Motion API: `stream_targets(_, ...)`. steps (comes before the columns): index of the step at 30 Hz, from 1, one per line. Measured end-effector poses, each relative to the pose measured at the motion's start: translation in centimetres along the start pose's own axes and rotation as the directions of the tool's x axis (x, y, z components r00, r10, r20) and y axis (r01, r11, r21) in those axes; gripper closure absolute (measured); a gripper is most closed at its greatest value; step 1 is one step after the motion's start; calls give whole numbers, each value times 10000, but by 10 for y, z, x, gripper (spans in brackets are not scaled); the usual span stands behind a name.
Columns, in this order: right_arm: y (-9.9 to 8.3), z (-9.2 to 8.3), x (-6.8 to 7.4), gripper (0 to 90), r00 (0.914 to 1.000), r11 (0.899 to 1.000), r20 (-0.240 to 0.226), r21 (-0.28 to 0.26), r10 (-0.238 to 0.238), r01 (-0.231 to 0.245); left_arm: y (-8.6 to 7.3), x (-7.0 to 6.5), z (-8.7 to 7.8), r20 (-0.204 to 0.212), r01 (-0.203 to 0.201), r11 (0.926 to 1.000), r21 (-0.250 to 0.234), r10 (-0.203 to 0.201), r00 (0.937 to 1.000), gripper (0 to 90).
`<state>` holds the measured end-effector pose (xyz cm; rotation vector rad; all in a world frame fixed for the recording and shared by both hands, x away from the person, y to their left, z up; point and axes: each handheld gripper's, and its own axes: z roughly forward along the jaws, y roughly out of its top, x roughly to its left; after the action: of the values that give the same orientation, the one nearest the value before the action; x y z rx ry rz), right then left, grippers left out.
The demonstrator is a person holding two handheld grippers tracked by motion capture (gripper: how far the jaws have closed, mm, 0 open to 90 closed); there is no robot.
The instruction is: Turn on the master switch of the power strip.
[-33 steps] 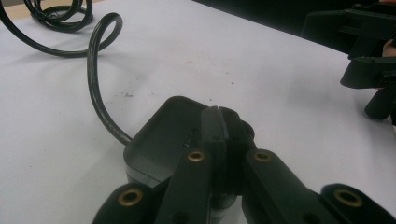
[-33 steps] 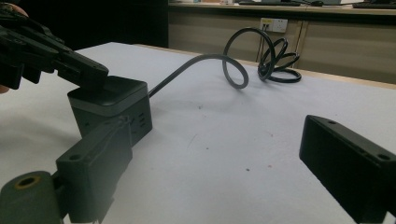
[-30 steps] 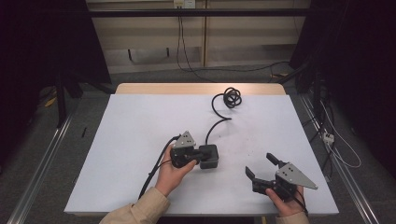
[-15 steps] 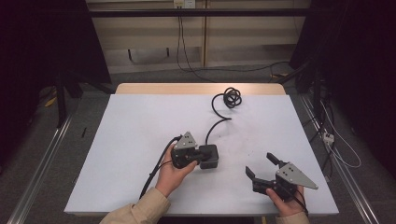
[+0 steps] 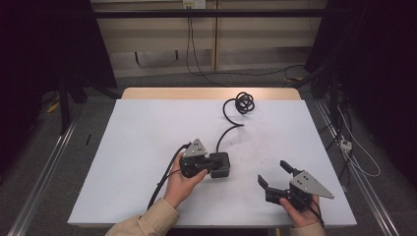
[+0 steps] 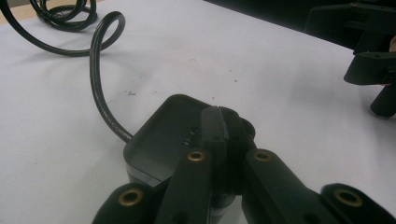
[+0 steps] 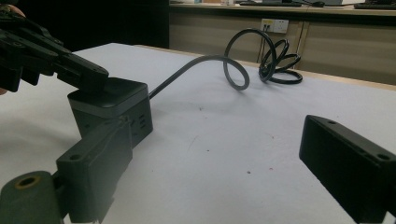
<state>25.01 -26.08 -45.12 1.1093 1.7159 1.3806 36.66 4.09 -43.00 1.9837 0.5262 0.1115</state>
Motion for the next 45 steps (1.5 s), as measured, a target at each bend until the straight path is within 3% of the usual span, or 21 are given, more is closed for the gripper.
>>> stream_targets(15, 0, 0, -2, 90, 10000, 10000, 62, -22, 54, -54, -2, 3, 0, 122, 535, 9982, -285, -531, 9985, 900)
stream_targets(17, 0, 1, -2, 90, 10000, 10000, 51, -31, 41, -41, -2, 2, 0, 39, 377, 9988, -320, -376, 9993, 900)
stream_targets(20, 0, 1, -2, 90, 10000, 10000, 8, -43, 30, -30, -2, 2, 1, 111, 502, 9982, -340, -499, 9987, 895)
stream_targets(24, 0, 2, -2, 90, 10000, 10000, -12, -43, 15, -15, -2, 3, -1, 40, 839, 9952, -504, -838, 9965, 806)
stream_targets(26, -1, 2, -2, 90, 10000, 10000, -4, -33, 21, -21, 0, 4, -3, 236, 1038, 9918, -740, -1023, 9945, 752)
stream_targets(28, 0, 2, -3, 91, 10000, 10000, -1, -27, 15, -15, 1, 4, -4, 135, 1068, 9913, -764, -1061, 9943, 649)
stream_targets(34, 0, 1, -2, 90, 10000, 10000, 0, -55, 26, -26, 4, 6, -13, 187, 1266, 9870, -987, -1253, 9919, 469)
stream_targets(38, 0, 3, -1, 90, 10000, 10000, -74, -36, -48, 48, 5, 8, -23, 390, 1267, 9867, -1015, -1233, 9916, 405)
stream_targets(45, 1, 4, -1, 91, 10000, 10000, -29, -35, -6, 6, 3, 9, -34, 393, 1313, 9878, -832, -1284, 9909, 302)
